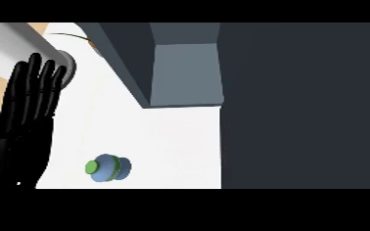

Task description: Pick up the bottled water, place it into the cabinet and close the cabinet

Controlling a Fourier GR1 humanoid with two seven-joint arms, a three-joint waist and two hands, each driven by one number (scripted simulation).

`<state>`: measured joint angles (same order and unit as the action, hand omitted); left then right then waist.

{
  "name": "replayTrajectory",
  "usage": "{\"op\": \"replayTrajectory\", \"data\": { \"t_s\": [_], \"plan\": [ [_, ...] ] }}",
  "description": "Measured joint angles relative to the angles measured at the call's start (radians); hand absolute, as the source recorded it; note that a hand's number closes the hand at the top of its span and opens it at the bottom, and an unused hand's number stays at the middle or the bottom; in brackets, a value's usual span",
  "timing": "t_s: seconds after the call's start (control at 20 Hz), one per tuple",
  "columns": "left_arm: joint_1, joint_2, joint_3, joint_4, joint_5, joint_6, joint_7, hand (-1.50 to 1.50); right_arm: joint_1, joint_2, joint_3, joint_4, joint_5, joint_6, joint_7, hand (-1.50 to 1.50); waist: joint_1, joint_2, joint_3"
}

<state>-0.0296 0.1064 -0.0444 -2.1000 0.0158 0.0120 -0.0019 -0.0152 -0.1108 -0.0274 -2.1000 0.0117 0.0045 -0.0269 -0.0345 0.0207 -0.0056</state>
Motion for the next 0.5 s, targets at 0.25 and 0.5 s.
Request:
{"op": "replayTrajectory", "data": {
  "t_s": [0.25,0.5],
  "plan": [
    [0.086,0.009,-0.106,-0.076,0.053,-0.11,-0.021,-1.5,0.05,0.001,0.016,-0.053,0.023,0.003,0.014,-1.5,0.024,-0.018,0.004],
    [0.246,-0.019,-0.22,-0.062,0.181,-0.15,0.097,-1.5,0.15,0.066,0.077,-0.05,-0.123,0.023,0.091,-1.5,0.033,-0.019,0.006]
  ]
}}
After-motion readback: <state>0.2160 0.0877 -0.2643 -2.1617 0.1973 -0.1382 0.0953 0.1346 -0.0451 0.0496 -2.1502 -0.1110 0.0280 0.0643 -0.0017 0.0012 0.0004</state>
